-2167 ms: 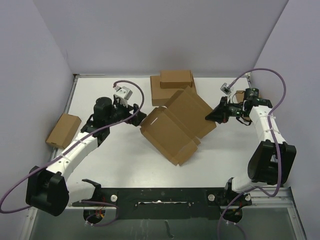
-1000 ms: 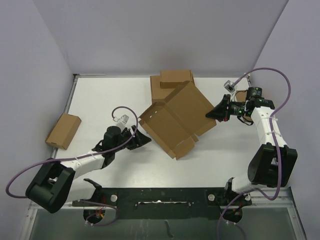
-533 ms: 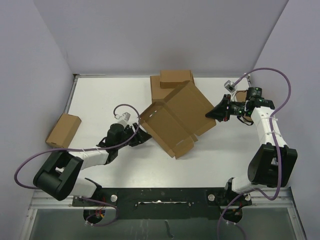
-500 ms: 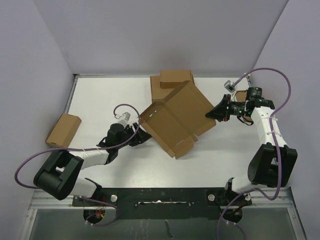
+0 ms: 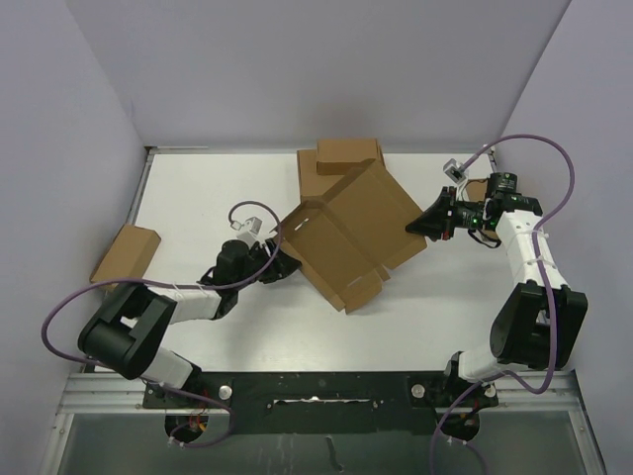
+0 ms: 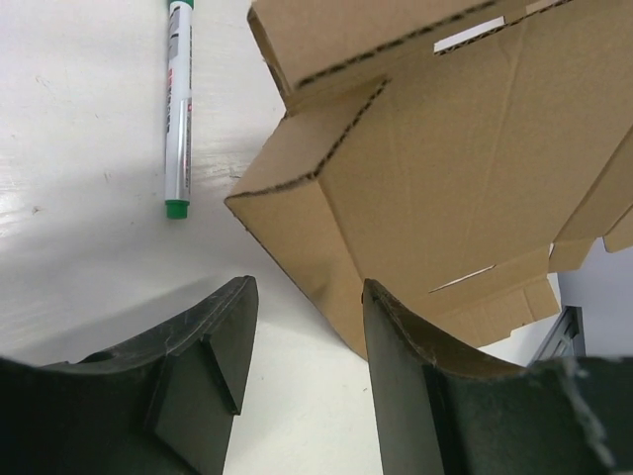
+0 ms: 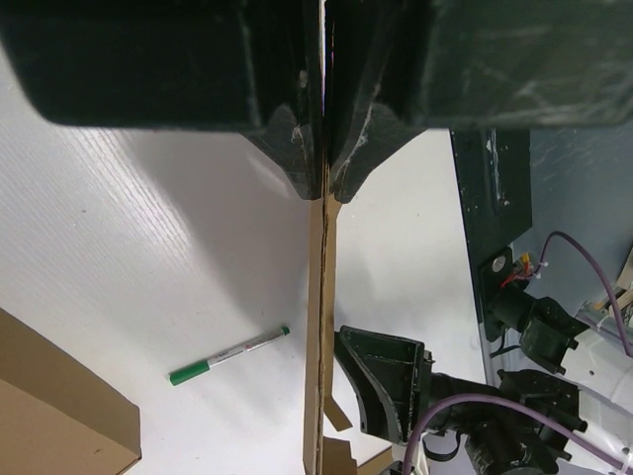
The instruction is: Fold the paper box
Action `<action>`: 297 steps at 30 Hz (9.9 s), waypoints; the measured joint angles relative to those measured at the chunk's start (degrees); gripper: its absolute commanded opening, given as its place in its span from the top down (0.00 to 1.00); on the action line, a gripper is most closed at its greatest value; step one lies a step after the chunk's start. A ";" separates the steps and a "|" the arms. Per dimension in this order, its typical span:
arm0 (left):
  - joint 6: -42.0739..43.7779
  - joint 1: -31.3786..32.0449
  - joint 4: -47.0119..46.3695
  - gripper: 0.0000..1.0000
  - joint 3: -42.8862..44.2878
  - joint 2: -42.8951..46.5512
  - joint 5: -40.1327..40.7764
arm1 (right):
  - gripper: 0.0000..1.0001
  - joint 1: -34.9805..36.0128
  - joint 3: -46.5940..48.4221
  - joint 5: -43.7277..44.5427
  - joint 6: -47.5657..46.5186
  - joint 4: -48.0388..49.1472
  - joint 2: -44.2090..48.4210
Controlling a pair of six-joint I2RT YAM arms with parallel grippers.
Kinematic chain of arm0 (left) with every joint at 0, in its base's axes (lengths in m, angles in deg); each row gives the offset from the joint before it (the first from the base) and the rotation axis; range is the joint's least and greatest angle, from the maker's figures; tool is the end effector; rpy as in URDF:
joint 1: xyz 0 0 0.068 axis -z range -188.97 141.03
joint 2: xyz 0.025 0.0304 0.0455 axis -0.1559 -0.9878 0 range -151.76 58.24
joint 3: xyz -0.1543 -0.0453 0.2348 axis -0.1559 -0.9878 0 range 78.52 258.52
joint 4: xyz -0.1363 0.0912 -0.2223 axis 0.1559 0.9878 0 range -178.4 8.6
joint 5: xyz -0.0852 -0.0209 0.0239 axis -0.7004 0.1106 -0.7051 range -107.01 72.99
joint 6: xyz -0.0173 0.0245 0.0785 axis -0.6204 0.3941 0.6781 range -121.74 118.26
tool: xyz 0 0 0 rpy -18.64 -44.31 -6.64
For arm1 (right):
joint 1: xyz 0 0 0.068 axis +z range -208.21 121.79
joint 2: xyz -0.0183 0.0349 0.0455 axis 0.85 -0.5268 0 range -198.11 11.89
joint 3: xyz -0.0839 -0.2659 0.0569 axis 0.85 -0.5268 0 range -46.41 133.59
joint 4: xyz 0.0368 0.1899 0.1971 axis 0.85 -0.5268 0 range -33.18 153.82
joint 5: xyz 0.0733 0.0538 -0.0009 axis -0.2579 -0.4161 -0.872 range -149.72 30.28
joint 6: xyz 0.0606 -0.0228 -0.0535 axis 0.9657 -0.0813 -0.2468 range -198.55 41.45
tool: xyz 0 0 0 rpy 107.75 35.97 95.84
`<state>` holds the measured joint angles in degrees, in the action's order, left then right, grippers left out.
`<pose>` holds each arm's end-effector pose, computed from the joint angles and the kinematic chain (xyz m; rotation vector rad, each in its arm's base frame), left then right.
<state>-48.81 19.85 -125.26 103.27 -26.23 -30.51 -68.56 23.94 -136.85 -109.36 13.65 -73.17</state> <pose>0.2640 -0.1648 0.1369 -0.1718 2.1195 -1.0631 0.3099 0.0163 0.2986 -0.6889 1.8627 1.3065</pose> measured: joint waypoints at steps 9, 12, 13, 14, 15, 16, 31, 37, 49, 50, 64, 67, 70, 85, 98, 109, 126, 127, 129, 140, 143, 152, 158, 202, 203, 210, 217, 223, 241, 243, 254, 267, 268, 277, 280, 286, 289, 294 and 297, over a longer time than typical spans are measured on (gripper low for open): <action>0.61 0.02 -1.60 0.59 0.81 -2.12 0.00 | 1.00 0.33 0.00 -0.09 0.02 0.00 0.00; 0.79 0.02 -2.25 0.63 0.92 -2.75 0.00 | 1.00 0.33 0.00 -0.09 0.00 0.00 0.00; 0.81 0.02 -2.45 0.67 1.03 -2.97 0.00 | 1.00 0.33 0.00 -0.09 0.02 0.00 0.00; 0.83 0.02 -2.71 0.73 1.11 -3.17 0.00 | 1.00 0.33 0.00 -0.09 0.02 0.00 -0.02; 0.83 0.00 -2.97 0.76 1.18 -3.37 0.00 | 1.00 0.35 0.00 -0.09 0.02 0.00 0.00; 0.74 0.02 -3.17 0.78 1.29 -3.54 0.02 | 1.00 0.39 0.00 -0.11 0.02 0.00 -0.02; 1.16 -0.11 -5.62 1.00 1.44 -4.39 -0.15 | 1.00 1.75 -0.07 -2.73 0.59 -0.04 -2.89; 3.61 -0.17 -6.40 1.00 1.73 -4.48 -0.20 | 1.00 2.75 -0.74 -5.18 2.97 0.76 -3.23; 7.54 -0.31 -7.15 1.00 3.04 -6.38 -1.33 | 1.00 6.43 -2.36 -6.84 9.35 4.81 -7.50; 7.58 -0.33 -7.17 1.00 3.04 -6.51 -1.46 | 1.00 6.56 -2.45 -6.69 9.90 5.18 -7.52; 7.45 -0.55 -7.02 0.87 2.86 -6.84 -2.38 | 1.00 5.77 -2.89 -4.26 13.70 8.17 -7.50; 6.73 -0.81 -6.08 0.77 1.77 -5.73 -3.50 | 1.00 4.70 -2.89 -3.63 13.77 8.66 -7.39; 5.35 -1.09 -3.61 0.65 -0.81 -1.18 -4.22 | 1.00 3.93 -2.89 -2.40 13.79 9.27 -7.37; 0.79 -1.62 22.60 0.38 -3.87 35.91 -0.57 | 1.00 3.54 -2.93 -1.40 13.94 9.97 -7.30; -5.14 3.21 33.48 0.38 1.27 35.12 5.40 | 1.00 2.86 -3.65 -2.71 15.28 10.99 -6.75; -8.09 14.86 17.70 0.33 15.87 9.01 13.07 | 1.00 2.89 -6.58 -6.38 22.10 17.18 -5.68; -7.52 16.94 8.17 0.38 20.39 1.88 15.87 | 1.00 4.50 -6.86 -9.14 26.95 21.44 -2.58; -7.32 17.03 7.61 0.40 20.39 1.86 16.06 | 1.00 4.76 -6.88 -9.11 27.08 21.64 -2.58; -6.88 17.22 6.47 0.43 20.37 1.84 16.33 | 1.00 5.27 -6.93 -9.31 27.34 22.08 -2.58; -5.33 17.57 3.58 0.63 19.28 1.84 18.34 | 1.00 7.13 -7.08 -9.42 28.28 23.58 -2.58; -5.42 17.59 2.78 0.64 18.40 1.84 18.36 | 1.00 7.19 -7.17 -8.46 28.30 23.54 -2.60; -5.68 17.59 0.44 0.80 17.16 1.84 17.88 | 1.00 6.88 -7.26 -7.32 28.30 23.54 -2.71; -5.44 17.59 -1.60 0.95 16.35 1.84 16.87 | 1.00 6.43 -7.26 -7.37 28.30 23.54 -2.71; -7.72 17.03 -13.68 0.69 13.94 -1.27 8.09 | 1.00 4.04 -7.28 -10.64 28.24 23.28 -2.91; -7.72 16.85 -13.62 0.65 13.46 -1.27 8.04 | 1.00 4.07 -7.26 -10.84 27.85 22.77 -2.89; -6.03 15.30 -10.82 0.47 5.64 3.82 6.62 | 1.00 3.74 -4.24 -10.36 16.81 11.34 -2.67; -0.09 11.41 -4.17 0.31 -3.82 26.08 5.90 | 1.00 2.03 -0.96 -8.76 6.62 1.88 -1.46; 2.29 6.01 4.72 0.25 -8.09 41.70 5.25 | 1.00 1.36 0.61 -8.13 -1.97 -5.62 -1.46; -1.68 0.90 3.30 0.11 -14.03 33.35 -0.55 | 1.00 -2.43 1.03 -9.66 -13.03 -12.68 -1.46; -1.97 0.33 2.16 0.11 -14.03 31.93 -1.07 | 1.00 -2.43 1.03 -9.79 -13.64 -12.90 -1.46; -3.98 -0.94 -3.26 0.08 -14.03 27.06 -3.19 | 1.00 -2.43 1.01 -9.99 -17.07 -14.58 -1.05; -5.97 -2.29 -5.27 0.06 -14.03 25.49 -3.54 | 1.00 -2.47 -0.11 -9.99 -18.73 -14.71 0.55; -6.03 -2.29 -5.46 0.08 -14.03 24.85 -3.58 | 1.00 -2.47 -0.13 -9.99 -18.69 -14.64 0.57; -5.42 -2.29 -6.56 0.23 -11.67 18.36 -3.85 | 1.00 -2.47 -1.92 -10.12 -14.32 -11.06 2.38; -4.57 -2.32 -6.97 0.28 -8.68 14.67 -3.93 | 1.00 -2.47 -1.92 -10.12 -13.42 -10.38 2.51; -2.32 -2.49 -9.01 0.34 -4.70 8.00 -3.76 | 1.00 -2.38 -1.60 -10.10 -12.41 -10.40 3.34; -1.40 -2.67 -10.01 0.34 -3.67 6.23 -3.13 | 1.00 -2.12 0.96 -9.92 -14.01 -13.51 3.15; 0.02 -2.75 -13.05 0.34 -3.15 3.30 -2.27 | 1.00 -1.86 9.44 -10.05 -23.28 -25.46 0.83; 0.37 -2.89 -14.95 0.34 -3.06 1.25 -2.05 | 1.00 -1.51 13.75 -10.12 -30.51 -33.94 -2.08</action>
<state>-48.44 16.96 -140.21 100.21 -24.98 -32.56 -70.07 37.69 -146.97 -139.87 -20.29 -75.24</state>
